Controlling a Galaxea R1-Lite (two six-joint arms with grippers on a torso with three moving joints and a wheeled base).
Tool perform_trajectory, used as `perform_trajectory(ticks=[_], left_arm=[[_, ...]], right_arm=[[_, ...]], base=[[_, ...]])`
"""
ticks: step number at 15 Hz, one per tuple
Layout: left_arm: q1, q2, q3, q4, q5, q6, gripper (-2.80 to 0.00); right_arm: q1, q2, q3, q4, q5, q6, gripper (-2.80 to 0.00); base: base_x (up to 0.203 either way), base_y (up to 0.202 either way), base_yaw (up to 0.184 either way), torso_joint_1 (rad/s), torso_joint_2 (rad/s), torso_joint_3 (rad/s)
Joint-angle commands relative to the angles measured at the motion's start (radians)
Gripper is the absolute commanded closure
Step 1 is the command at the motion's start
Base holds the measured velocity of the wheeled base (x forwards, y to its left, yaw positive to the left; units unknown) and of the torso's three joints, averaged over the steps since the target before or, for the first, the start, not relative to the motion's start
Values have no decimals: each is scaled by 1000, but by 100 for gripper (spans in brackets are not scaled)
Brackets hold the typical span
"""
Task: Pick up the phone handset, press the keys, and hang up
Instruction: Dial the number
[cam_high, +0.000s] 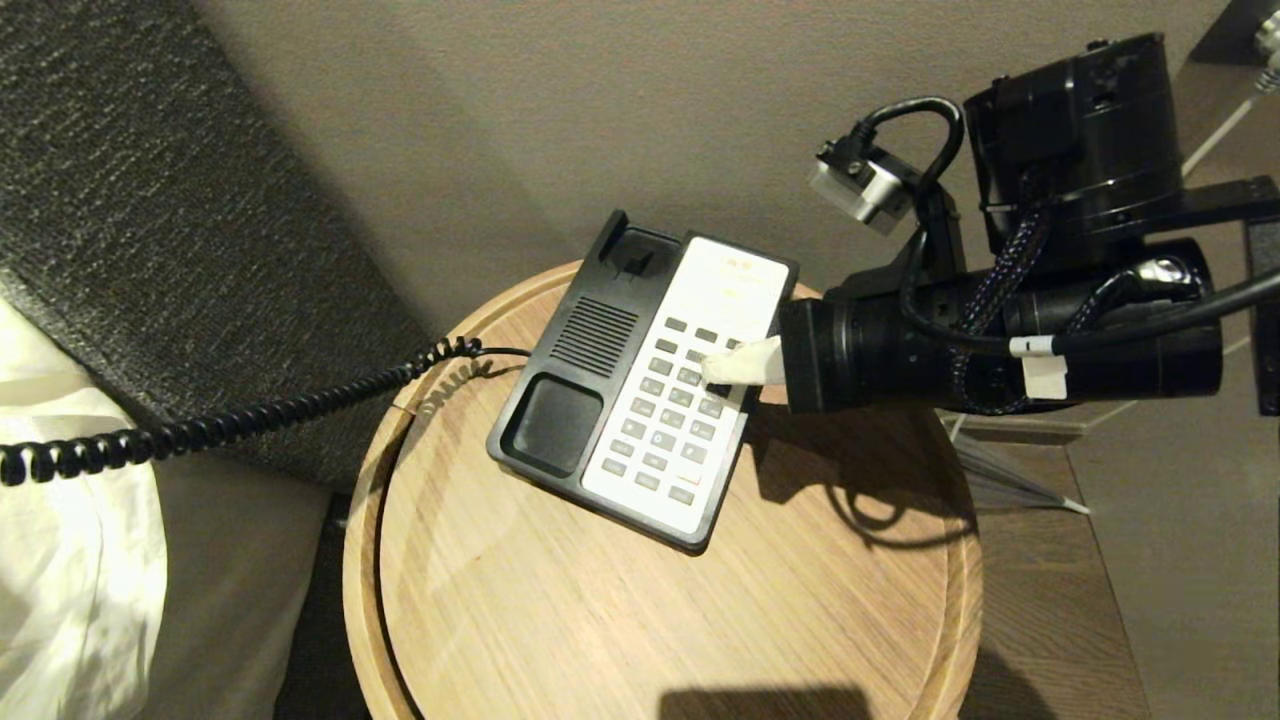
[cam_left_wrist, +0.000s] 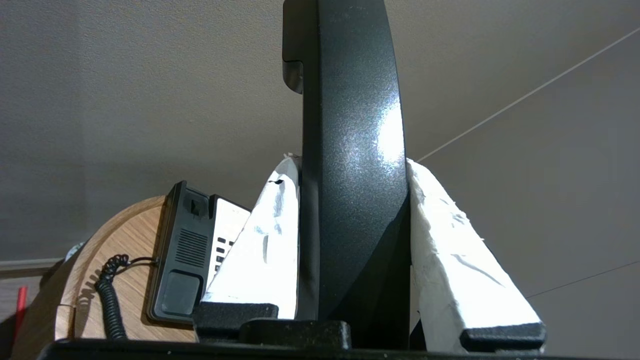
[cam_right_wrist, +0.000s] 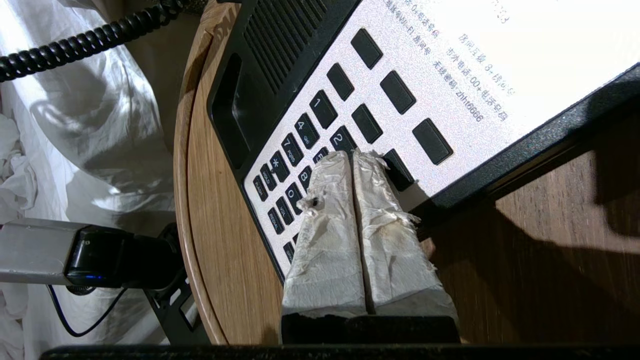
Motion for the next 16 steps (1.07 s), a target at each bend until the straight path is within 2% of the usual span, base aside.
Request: perform_trajectory(ticks=[1,16], left_arm=[[0,-1,3,2,1,-3,0],[0,-24,22,2,2,-4,0]], right_arm=[[1,-9,10,-3,1,1,0],[-21,7,38,-9,-11,-36,0]], base=[[0,0,0,0,0,0],[0,0,0,0,0,0]])
